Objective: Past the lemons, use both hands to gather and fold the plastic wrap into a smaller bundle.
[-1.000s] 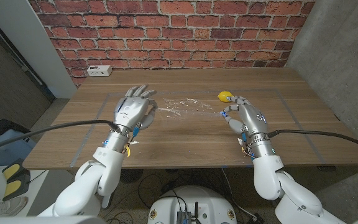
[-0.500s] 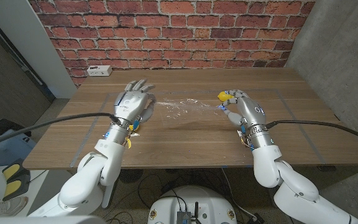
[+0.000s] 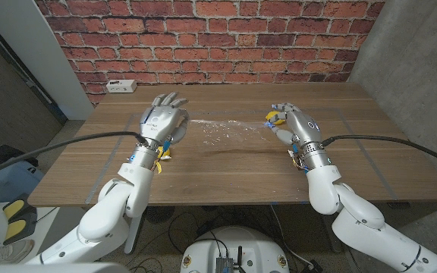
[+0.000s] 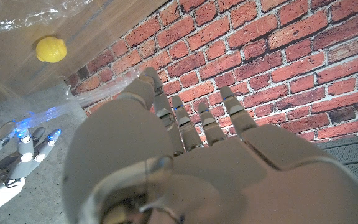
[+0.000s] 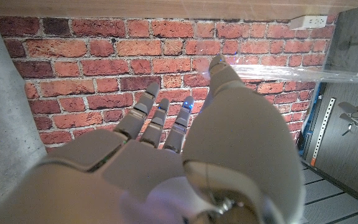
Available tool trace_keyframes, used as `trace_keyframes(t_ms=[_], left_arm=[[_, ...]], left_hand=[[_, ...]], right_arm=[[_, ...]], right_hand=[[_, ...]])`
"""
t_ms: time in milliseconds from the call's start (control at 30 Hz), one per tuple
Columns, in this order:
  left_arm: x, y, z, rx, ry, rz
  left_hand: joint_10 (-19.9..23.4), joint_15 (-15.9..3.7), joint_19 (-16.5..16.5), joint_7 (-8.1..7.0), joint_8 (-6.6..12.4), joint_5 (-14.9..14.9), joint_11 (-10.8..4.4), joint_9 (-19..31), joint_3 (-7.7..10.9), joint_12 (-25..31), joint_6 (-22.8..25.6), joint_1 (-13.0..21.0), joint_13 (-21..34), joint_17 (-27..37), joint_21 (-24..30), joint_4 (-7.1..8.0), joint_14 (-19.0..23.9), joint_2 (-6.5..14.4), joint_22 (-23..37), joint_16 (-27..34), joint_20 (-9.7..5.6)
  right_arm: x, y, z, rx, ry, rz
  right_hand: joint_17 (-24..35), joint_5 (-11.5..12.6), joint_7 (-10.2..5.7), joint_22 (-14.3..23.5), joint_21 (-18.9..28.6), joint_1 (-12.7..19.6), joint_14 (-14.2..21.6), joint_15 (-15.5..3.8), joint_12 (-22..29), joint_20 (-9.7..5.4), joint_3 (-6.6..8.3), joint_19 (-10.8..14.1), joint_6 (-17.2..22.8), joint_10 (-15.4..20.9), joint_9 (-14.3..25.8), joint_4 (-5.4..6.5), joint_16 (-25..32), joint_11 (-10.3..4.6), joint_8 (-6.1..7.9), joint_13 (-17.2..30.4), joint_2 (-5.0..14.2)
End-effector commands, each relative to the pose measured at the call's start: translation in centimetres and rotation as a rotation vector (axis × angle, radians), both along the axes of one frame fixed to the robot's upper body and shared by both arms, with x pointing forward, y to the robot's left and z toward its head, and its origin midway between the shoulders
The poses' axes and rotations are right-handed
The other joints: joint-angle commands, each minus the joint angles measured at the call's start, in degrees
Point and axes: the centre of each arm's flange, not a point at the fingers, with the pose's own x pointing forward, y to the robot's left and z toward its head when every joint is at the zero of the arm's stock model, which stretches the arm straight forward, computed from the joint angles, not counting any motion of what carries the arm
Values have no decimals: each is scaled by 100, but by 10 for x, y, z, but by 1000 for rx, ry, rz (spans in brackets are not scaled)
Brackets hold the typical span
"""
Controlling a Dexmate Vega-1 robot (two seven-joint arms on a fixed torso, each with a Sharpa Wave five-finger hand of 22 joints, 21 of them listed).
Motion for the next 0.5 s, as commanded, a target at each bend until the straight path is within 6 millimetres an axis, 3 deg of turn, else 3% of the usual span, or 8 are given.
trace_keyframes(t_ms=[33, 500], left_arm=[[11, 0, 9, 0, -8, 13], [27, 3, 19, 1, -4, 32]], left_hand=[[43, -237, 7, 203, 769, 2, -22, 1040, 32, 6, 229, 35, 22, 1, 49, 8, 13, 0, 19, 4, 13], [49, -236, 12, 197, 764, 2, -26, 1049, 27, 6, 213, 36, 23, 0, 59, 4, 30, -9, 18, 7, 5]], right_arm=[[16, 0, 13, -7, -11, 21], [40, -1, 24, -9, -17, 41]], right_hand=[[24, 22, 16, 12, -18, 22, -4, -711, -42, 17, -19, 16, 36, 28, 22, -11, 34, -15, 6, 30, 31], [23, 26, 25, 12, -21, 32, 5, -725, -44, 11, -40, 18, 41, 50, 21, -15, 35, -14, 4, 31, 36]])
